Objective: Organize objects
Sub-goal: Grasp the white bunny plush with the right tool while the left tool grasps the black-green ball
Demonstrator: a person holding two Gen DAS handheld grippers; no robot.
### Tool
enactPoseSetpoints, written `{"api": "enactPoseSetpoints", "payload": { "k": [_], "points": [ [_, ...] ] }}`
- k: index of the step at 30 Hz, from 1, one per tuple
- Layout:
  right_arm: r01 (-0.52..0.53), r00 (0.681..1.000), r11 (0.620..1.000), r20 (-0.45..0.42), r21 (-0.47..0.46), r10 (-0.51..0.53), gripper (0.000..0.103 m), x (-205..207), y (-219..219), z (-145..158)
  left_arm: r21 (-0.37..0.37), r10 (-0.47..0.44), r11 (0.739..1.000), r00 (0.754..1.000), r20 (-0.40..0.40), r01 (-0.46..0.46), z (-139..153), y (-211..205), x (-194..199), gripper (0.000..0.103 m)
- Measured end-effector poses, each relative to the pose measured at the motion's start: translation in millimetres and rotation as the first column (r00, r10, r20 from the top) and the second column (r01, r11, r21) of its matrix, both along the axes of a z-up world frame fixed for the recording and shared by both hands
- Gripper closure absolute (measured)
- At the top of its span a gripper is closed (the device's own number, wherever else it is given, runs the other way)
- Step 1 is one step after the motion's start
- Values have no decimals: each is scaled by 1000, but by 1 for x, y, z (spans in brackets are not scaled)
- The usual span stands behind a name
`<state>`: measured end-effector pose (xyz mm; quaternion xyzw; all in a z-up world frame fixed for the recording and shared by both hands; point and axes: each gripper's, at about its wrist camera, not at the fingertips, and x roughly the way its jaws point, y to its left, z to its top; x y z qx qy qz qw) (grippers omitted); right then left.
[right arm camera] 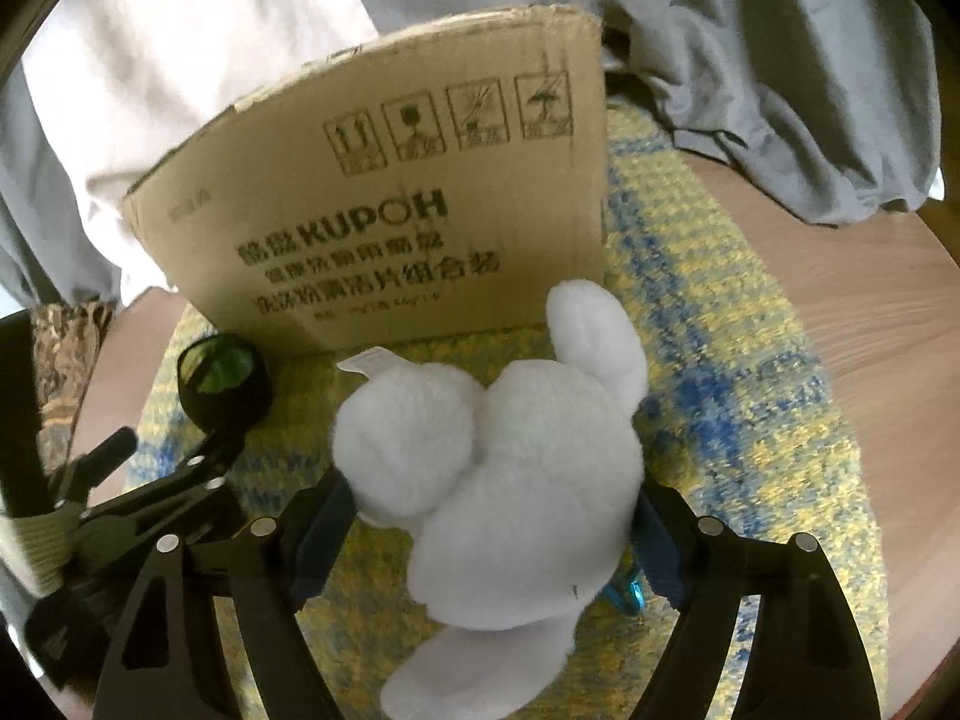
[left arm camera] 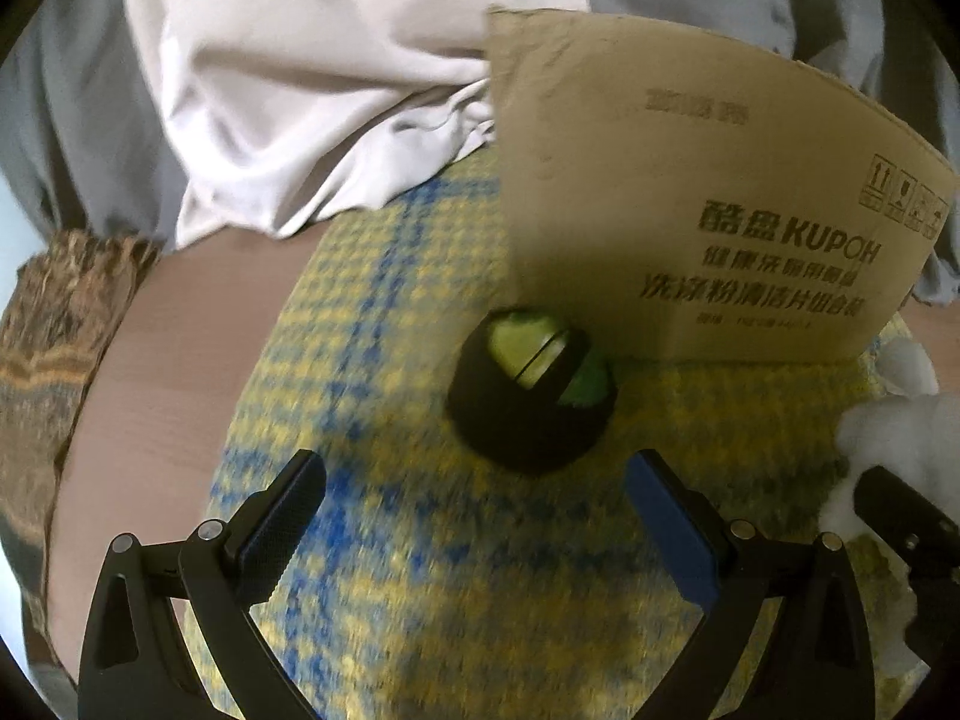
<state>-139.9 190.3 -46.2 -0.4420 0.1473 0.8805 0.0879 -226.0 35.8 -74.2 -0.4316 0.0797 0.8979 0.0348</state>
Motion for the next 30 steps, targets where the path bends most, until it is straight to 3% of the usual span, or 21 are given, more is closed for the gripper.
{"api": "enactPoseSetpoints", "payload": {
  "k": [12, 15, 17, 18, 30],
  "points": [
    [3, 1000, 1000, -5, 15, -3, 22, -2, 2, 3, 12, -49, 999, 999, 21, 48, -13, 15, -25, 2],
    [2, 1000, 1000, -6, 18, -2, 22, -2, 1, 2, 10, -44, 999, 999, 31, 44, -18, 16, -30, 14],
    [0, 1000, 1000, -5, 17, 0, 22, -3, 1, 1, 26, -44, 999, 998, 51, 42, -21, 15, -33, 36],
    [0, 1000, 1000, -5, 17, 1, 22, -3, 1, 1, 30, -44, 999, 997, 59, 42, -22, 15, -34, 38],
    [7, 1000, 1000, -12, 27, -7, 22, -1, 2, 4, 17, -4, 1000, 999, 42, 3, -14, 9, -22, 43]
  ]
}}
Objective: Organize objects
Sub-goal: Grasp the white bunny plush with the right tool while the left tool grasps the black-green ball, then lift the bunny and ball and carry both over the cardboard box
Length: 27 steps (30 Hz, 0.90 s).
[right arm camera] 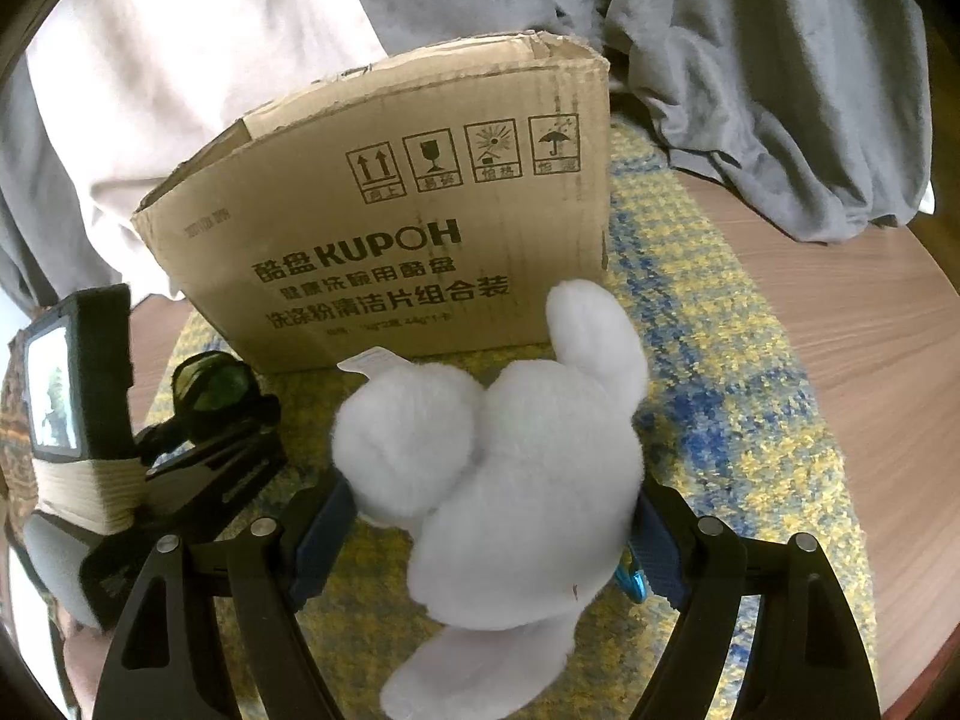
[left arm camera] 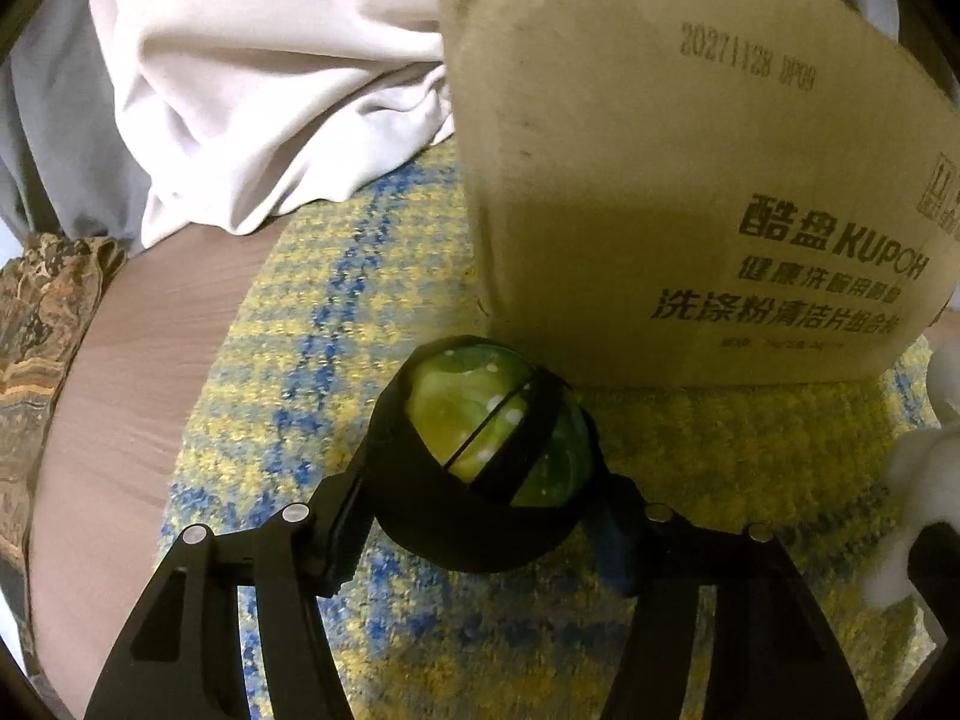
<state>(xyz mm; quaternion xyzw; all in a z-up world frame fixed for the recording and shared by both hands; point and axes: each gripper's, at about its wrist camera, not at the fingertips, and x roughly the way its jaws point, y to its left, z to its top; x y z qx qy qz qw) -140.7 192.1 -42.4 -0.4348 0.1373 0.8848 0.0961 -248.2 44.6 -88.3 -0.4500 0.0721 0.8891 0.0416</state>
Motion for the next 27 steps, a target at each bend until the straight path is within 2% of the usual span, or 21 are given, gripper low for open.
{"api": "enactPoseSetpoints", "payload": {
  "k": [8, 27],
  "points": [
    [-2, 1000, 1000, -20, 14, 2, 22, 10, -5, 11, 25, -2, 1000, 1000, -28, 3, 19, -5, 18, 43],
    [-8, 997, 999, -82, 52, 13, 22, 27, -7, 35, 28, -29, 999, 994, -107, 32, 61, -5, 53, 43]
  ]
}}
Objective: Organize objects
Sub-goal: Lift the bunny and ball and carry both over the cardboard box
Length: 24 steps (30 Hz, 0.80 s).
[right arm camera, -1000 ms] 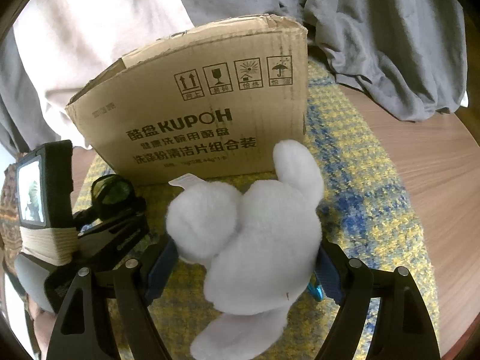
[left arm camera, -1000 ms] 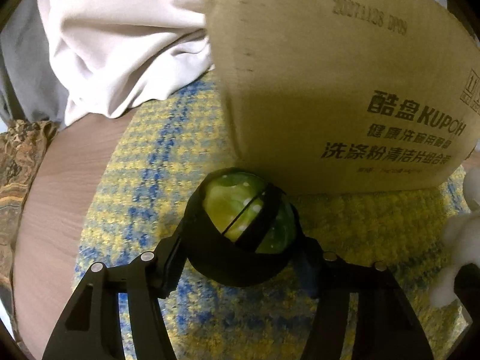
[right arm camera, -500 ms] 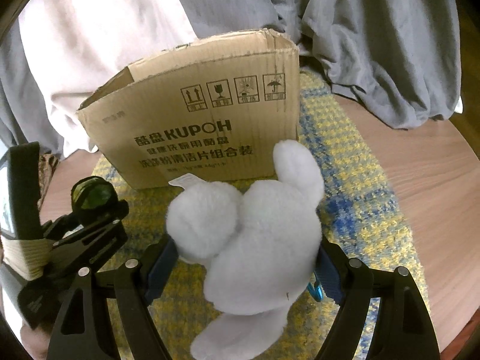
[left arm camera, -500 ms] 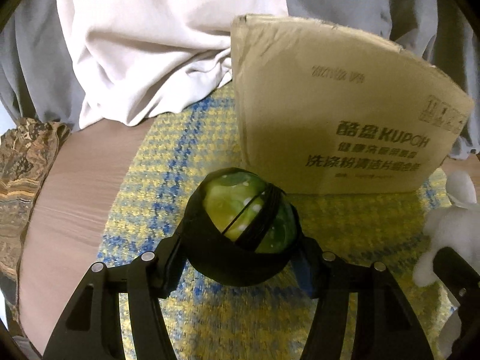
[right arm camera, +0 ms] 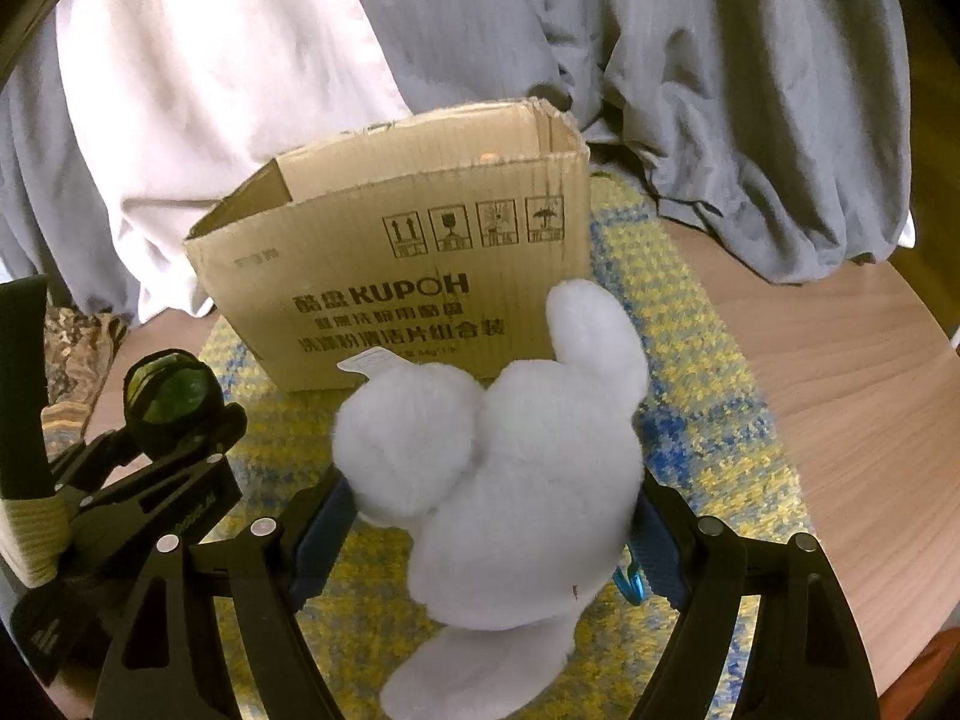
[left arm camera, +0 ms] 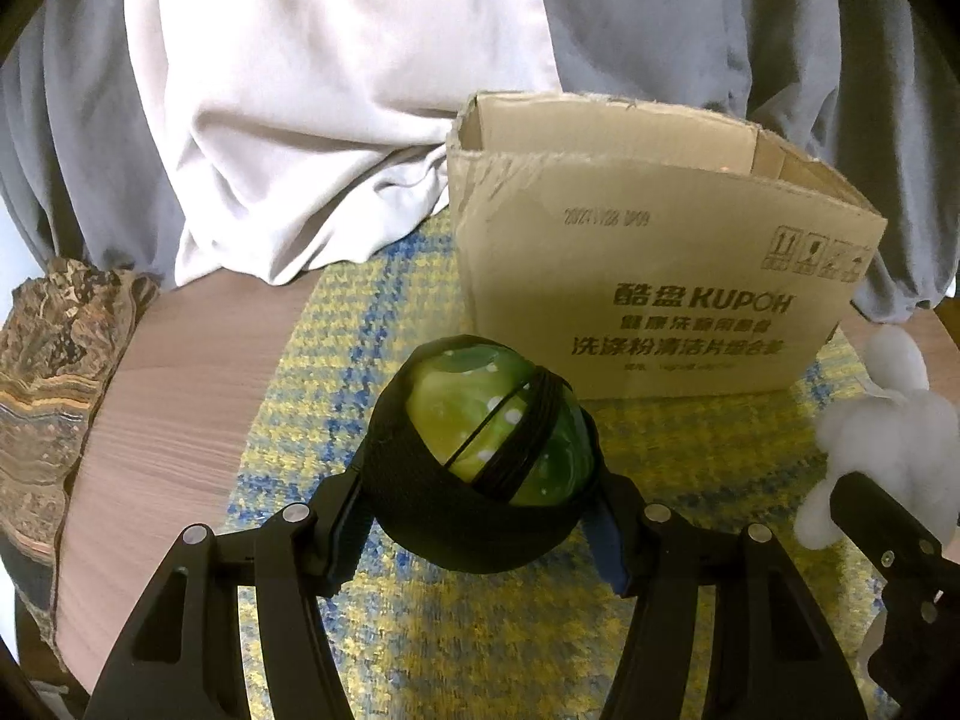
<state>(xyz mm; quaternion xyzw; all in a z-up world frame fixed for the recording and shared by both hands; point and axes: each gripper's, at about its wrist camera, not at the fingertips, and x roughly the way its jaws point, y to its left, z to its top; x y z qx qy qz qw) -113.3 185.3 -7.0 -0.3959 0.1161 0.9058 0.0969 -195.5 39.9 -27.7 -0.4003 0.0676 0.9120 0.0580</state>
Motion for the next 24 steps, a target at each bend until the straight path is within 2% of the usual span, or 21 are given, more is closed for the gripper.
{"api": "enactPoseSetpoints", "payload": {
  "k": [9, 24],
  "points": [
    [-8, 999, 1000, -36, 6, 8, 22, 6, -1, 13, 4, -12, 1000, 999, -32, 12, 22, 4, 10, 43],
    [-27, 991, 998, -128, 48, 33, 22, 6, -2, 62, 23, -17, 1000, 996, -92, 19, 66, 10, 7, 43]
  ]
}}
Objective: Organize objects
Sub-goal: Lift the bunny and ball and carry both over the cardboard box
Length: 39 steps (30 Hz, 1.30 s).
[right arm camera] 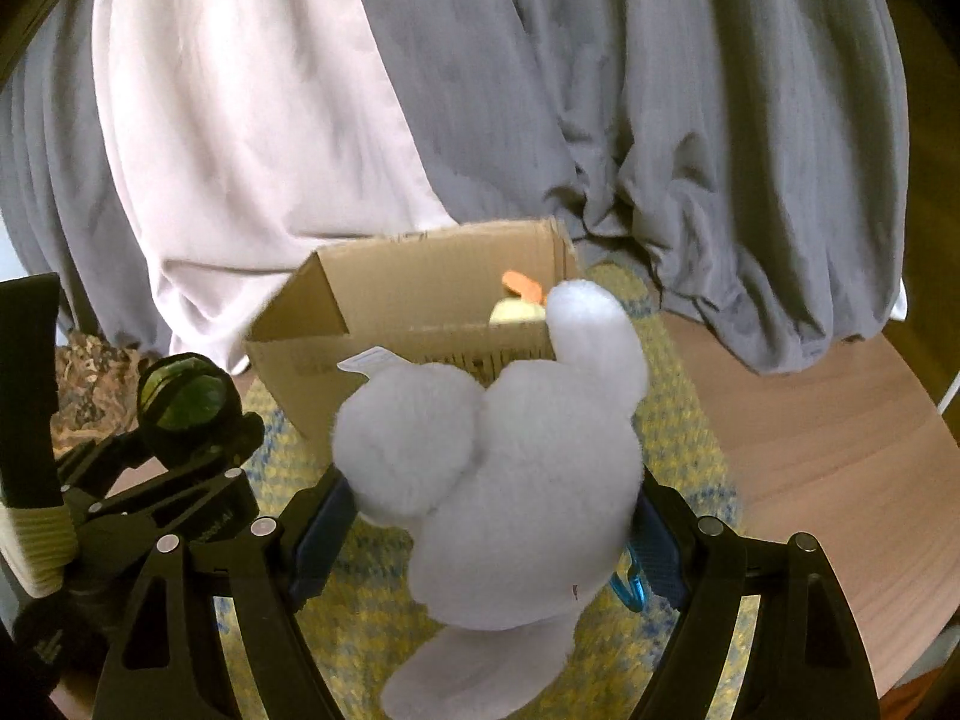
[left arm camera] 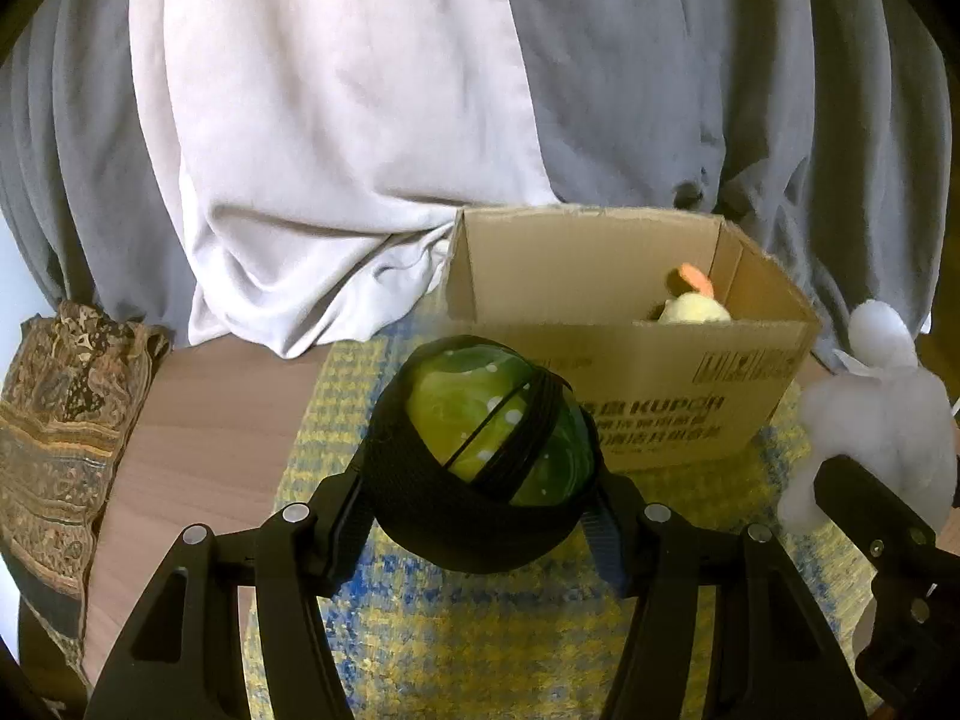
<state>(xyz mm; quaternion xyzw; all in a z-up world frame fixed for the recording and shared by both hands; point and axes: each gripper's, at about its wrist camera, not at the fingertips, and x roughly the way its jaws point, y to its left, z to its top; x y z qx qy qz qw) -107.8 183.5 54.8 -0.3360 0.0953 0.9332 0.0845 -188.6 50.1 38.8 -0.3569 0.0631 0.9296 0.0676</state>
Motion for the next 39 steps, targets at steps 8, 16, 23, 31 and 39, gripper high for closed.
{"api": "enactPoseSetpoints", "payload": {
  "k": [8, 16, 23, 31, 39],
  "points": [
    [-7, 999, 1000, -40, 8, 7, 22, -6, 2, 24, 2, -8, 1000, 999, -38, 8, 28, 6, -5, 43],
    [-18, 997, 1000, -73, 15, 19, 22, -17, 5, 46, 2, -3, 1000, 998, -68, 4, 51, 10, -16, 43],
    [-33, 995, 999, -98, 36, 36, 22, -28, 6, 62, 14, 4, 1000, 997, -78, -3, 65, 13, -28, 43],
    [-52, 993, 998, -100, 47, 56, 22, -44, 9, 73, 28, 5, 1000, 996, -86, -3, 77, 17, -42, 43],
    [-59, 992, 997, -105, 50, 64, 22, -59, 17, 83, 41, 10, 999, 996, -88, -7, 85, 19, -56, 43]
  ]
}}
